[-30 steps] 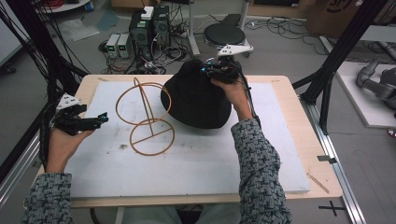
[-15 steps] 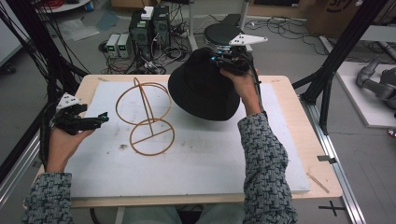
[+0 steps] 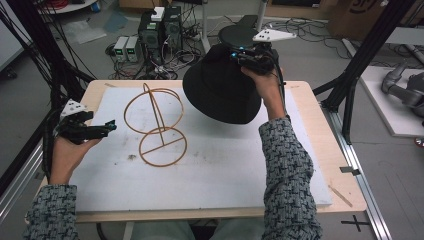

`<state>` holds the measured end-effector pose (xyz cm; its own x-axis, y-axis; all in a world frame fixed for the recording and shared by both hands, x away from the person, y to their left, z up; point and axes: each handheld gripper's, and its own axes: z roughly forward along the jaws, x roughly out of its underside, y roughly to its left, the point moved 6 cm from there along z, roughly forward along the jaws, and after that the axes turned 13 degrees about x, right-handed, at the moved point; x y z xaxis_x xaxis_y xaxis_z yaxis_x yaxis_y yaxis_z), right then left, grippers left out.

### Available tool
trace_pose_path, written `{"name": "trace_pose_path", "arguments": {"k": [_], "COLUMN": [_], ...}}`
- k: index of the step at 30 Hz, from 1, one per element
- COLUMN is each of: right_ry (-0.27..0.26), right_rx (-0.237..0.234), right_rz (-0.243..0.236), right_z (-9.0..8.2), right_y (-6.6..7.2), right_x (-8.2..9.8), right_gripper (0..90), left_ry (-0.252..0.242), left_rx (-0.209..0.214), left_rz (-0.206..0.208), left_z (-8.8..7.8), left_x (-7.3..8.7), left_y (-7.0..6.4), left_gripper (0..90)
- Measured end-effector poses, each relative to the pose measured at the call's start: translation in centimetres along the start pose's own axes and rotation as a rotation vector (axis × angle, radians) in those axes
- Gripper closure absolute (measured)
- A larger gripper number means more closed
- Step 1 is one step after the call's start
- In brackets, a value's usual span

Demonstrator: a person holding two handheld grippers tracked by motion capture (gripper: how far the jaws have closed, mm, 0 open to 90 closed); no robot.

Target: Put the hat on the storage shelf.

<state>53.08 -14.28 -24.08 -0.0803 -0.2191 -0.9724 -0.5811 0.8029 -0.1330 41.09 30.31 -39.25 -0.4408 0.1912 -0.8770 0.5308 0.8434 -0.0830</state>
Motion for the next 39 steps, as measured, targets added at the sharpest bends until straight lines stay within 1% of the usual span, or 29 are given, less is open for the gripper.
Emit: {"name": "trace_pose_path", "arguments": {"k": [3, 4, 5, 6, 11, 12, 18, 23, 27, 30, 32, 35, 39], "right_ry": [-0.016, -0.013, -0.025, -0.037, -0.082, -0.09, -0.128, -0.171, -0.191, -0.2, -0.2, -0.215, -0.229], "right_rx": [-0.007, -0.015, -0.012, -0.015, -0.042, -0.04, -0.055, -0.08, -0.095, -0.114, -0.129, -0.148, -0.178], "right_rz": [0.001, 0.006, -0.003, -0.001, 0.027, 0.033, 0.039, 0.073, 0.086, 0.089, 0.08, 0.069, 0.079], "right_z": [-0.1, -0.2, -0.2, -0.3, -0.8, -0.8, -1.2, -1.6, -1.9, -2.0, -2.0, -2.0, -1.8], "right_y": [0.1, 0.2, 0.3, 0.4, 0.6, 0.6, 0.8, 0.9, 1.2, 1.7, 2.3, 3.0, 3.9], "right_x": [-0.6, -0.8, -1.1, -1.4, -2.3, -2.4, -3.1, -3.6, -4.2, -4.6, -5.1, -5.6, -6.0], "right_gripper": [85.0, 85.1, 85.0, 85.1, 85.1, 85.1, 85.2, 85.2, 85.2, 85.2, 85.2, 85.3, 85.3], "left_ry": [-0.008, -0.007, -0.009, -0.007, -0.006, -0.008, -0.009, -0.007, -0.006, -0.009, -0.008, -0.007, -0.011], "left_rx": [-0.001, -0.001, -0.001, 0.0, 0.0, 0.0, 0.001, 0.0, 0.0, 0.0, -0.004, -0.004, -0.001], "left_rz": [-0.007, -0.006, -0.005, -0.004, -0.005, -0.005, -0.003, -0.004, -0.005, -0.004, -0.005, -0.007, -0.006], "left_z": [0.0, 0.0, -0.1, -0.1, -0.1, -0.1, -0.1, -0.1, 0.0, -0.1, -0.1, -0.2, -0.2], "left_x": [0.0, 0.0, 0.0, 0.0, 0.0, 0.0, 0.0, 0.0, 0.0, 0.0, 0.0, 0.0, 0.0], "left_y": [0.1, 0.1, 0.1, 0.1, 0.1, 0.0, 0.0, 0.0, 0.0, 0.1, 0.1, 0.2, 0.1], "left_gripper": [14.7, 14.7, 14.7, 14.7, 14.7, 14.7, 14.7, 14.7, 14.7, 14.7, 14.7, 14.7, 14.7]}}
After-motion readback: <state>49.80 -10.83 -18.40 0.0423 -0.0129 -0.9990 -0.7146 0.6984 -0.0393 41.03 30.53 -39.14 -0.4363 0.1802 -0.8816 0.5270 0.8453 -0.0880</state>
